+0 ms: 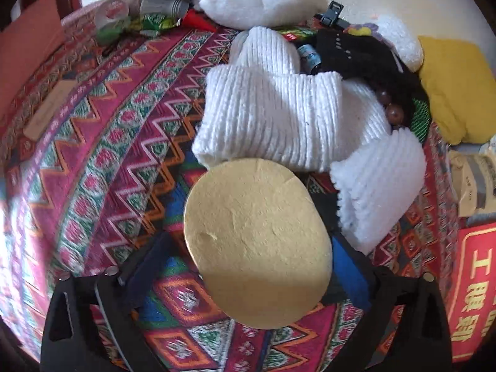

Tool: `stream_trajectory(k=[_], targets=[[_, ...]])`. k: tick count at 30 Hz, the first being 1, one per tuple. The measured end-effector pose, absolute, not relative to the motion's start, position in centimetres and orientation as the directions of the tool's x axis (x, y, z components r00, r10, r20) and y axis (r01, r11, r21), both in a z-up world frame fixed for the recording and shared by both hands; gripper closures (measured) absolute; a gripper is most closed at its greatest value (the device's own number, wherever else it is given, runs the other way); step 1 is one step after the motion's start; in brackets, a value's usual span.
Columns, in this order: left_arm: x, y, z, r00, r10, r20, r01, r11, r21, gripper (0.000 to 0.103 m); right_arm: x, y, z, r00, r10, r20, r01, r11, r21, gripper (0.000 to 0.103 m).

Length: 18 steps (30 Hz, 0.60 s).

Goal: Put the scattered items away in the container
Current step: 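Carry the teal case into the pink box with the left tool while the right tool grasps the yellow sponge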

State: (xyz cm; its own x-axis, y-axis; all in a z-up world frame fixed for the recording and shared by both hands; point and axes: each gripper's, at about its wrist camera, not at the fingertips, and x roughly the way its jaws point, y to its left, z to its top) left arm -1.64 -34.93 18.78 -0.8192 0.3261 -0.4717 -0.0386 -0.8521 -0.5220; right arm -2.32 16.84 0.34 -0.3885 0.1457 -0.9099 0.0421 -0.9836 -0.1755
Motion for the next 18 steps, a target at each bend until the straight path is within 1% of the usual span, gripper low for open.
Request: stream_trajectory(k=[2,5,7,8,9,10,11,12,13,14,17,18], targets=[[-1.2,-37.3,19.1,-0.843,0.335,-0.421,-0.031,-0.811,-0.584,0.067,-2.4,17.4,0.4,-0.384,0.161,-0.909,-0.006,-0.985,-0.172,0.015],[-0.2,-41.0,20.0,-0.892,0.331,-0.309,-0.033,-0.728,-0.685,0.066,-2.1,17.8,0.5,-0.384,0.166,-0.908,-0.02,-0.985,-0.172,0.015],[0.5,-43.3,20.4,-0.925,0.286,-0.252,-0.015,-0.687,-0.726,0.066,-1.8,18.0,0.5,-0.385,0.166,-0.908,-0.025,-0.985,-0.17,0.016],[0.6,-44.9,20.5,-0.939,0.246,-0.239,0.012,-0.673,-0.739,0.066,-1.7,18.1,0.5,-0.386,0.166,-0.907,-0.027,-0.985,-0.169,0.016],[0.8,-46.1,20.3,-0.95,0.185,-0.253,0.065,-0.675,-0.735,0.062,-1.6,18.3,0.5,-0.387,0.165,-0.907,-0.029,-0.986,-0.166,0.016],[0.7,-46.7,19.9,-0.947,0.096,-0.307,0.156,-0.697,-0.7,0.038,-1.4,18.5,0.5,-0.388,0.162,-0.907,-0.032,-0.986,-0.163,0.016],[0.6,-46.9,19.3,-0.918,-0.028,-0.395,0.291,-0.724,-0.625,0.023,-1.3,18.6,0.5,-0.388,0.16,-0.908,-0.033,-0.987,-0.16,0.016],[0.5,-47.0,18.9,-0.865,-0.162,-0.474,0.428,-0.732,-0.53,0.013,-1.2,18.8,0.5,-0.388,0.159,-0.908,-0.034,-0.987,-0.158,0.016],[0.6,-47.2,18.6,-0.821,-0.25,-0.513,0.508,-0.73,-0.457,0.013,-1.0,18.9,0.6,-0.387,0.157,-0.908,-0.035,-0.987,-0.156,0.016],[0.8,-47.4,18.6,-0.805,-0.285,-0.52,0.534,-0.73,-0.426,0.013,-0.9,19.1,0.6,-0.388,0.156,-0.909,-0.036,-0.987,-0.154,0.016],[2.6,-48.6,19.3,-0.818,-0.323,-0.476,0.543,-0.705,-0.455,0.011,-0.1,19.5,1.6,-0.404,0.142,-0.904,-0.033,-0.99,-0.141,0.016],[3.3,-48.8,19.6,-0.816,-0.352,-0.46,0.556,-0.696,-0.454,0.008,0.3,19.6,2.3,-0.419,0.113,-0.901,-0.028,-0.993,-0.112,0.016]])
